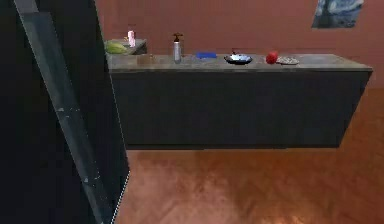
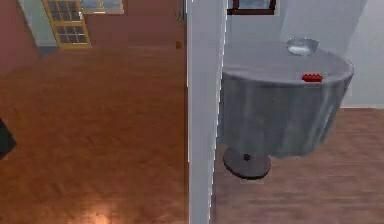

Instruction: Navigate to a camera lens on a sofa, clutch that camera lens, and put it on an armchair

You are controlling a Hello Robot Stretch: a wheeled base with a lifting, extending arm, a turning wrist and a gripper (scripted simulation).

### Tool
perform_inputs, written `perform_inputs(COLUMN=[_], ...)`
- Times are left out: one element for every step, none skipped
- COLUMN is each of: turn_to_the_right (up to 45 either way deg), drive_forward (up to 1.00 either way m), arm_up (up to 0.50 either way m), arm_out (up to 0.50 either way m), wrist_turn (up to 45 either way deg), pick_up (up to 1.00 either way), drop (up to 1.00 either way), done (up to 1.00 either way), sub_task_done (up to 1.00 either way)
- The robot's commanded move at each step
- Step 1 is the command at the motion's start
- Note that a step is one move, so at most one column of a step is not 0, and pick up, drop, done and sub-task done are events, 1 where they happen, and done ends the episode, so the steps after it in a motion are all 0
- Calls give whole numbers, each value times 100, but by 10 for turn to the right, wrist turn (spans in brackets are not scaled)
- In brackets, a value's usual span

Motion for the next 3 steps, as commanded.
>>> perform_inputs(turn_to_the_right=[390,0,210], drive_forward=[0,55,0], arm_up=[0,0,0], arm_out=[0,0,0], wrist_turn=[0,0,0], pick_up=[0,0,0], drop=[0,0,0], done=[0,0,0], sub_task_done=[0,0,0])
